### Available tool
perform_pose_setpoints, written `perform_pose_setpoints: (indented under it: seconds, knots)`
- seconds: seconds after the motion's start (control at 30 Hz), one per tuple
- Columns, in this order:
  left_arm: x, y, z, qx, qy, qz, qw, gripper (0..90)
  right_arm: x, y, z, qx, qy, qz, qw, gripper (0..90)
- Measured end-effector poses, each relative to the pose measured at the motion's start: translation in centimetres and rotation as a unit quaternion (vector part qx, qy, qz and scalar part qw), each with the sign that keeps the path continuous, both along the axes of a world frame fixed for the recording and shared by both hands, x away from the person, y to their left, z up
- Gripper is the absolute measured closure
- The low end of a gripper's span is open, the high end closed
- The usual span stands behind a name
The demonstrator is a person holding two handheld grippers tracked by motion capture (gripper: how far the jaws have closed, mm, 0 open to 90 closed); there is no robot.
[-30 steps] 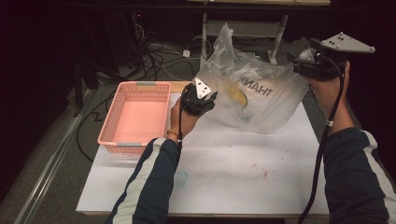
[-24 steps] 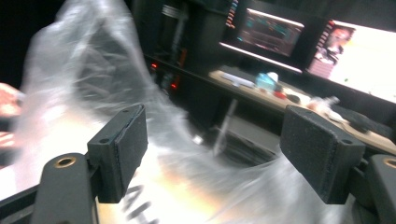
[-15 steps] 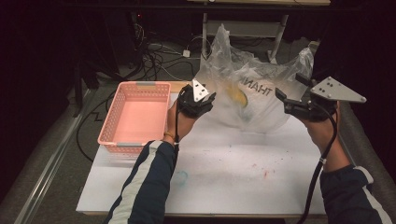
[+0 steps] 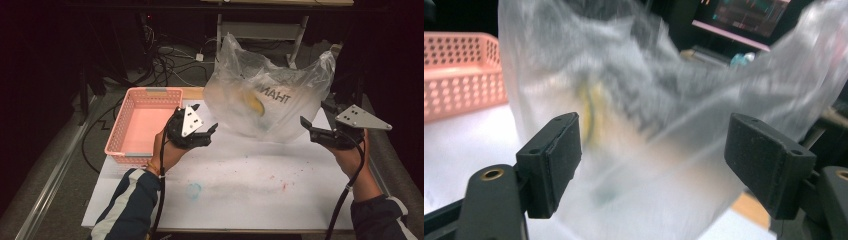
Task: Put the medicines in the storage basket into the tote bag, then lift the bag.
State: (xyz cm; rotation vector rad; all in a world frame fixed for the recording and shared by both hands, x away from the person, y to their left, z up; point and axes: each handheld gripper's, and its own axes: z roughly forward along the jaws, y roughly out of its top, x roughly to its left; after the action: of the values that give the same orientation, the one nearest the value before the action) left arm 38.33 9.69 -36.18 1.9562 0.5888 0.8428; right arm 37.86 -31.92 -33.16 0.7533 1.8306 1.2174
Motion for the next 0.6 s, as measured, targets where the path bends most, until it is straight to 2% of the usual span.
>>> perform_pose_setpoints:
  seconds: [0.23, 0.33, 0.37, 0.47, 0.53, 0.6]
  knots:
    - [-3.4, 2.4, -1.8, 0.011, 0.007, -0.004, 0.9999, 19.1, -1.3, -1.1, -2.0, -0.005, 0.021, -0.001, 0.9998, 22.3]
    - [-4.6, 3.4, -2.5, 0.031, 0.002, -0.001, 0.9995, 19.1, -2.1, -1.5, -2.9, -0.008, 0.022, -0.004, 0.9997, 21.6]
    - [-4.9, 3.8, -2.8, 0.029, 0.008, -0.006, 0.9995, 19.1, -2.4, -1.7, -3.2, -0.009, 0.024, -0.002, 0.9997, 21.0]
    - [-6.1, 5.2, -3.7, 0.028, 0.013, 0.0, 0.9995, 19.1, -3.5, -2.4, -4.3, 0.005, 0.031, 0.007, 0.9995, 20.7]
    - [-6.7, 5.9, -4.6, 0.032, 0.019, 0.008, 0.9993, 19.1, -4.3, -2.5, -5.1, -0.013, 0.029, 0.008, 0.9995, 19.2]
    - [-7.4, 6.6, -5.4, 0.032, 0.027, 0.011, 0.999, 19.0, -5.0, -2.8, -5.9, 0.001, 0.033, 0.017, 0.9993, 19.2]
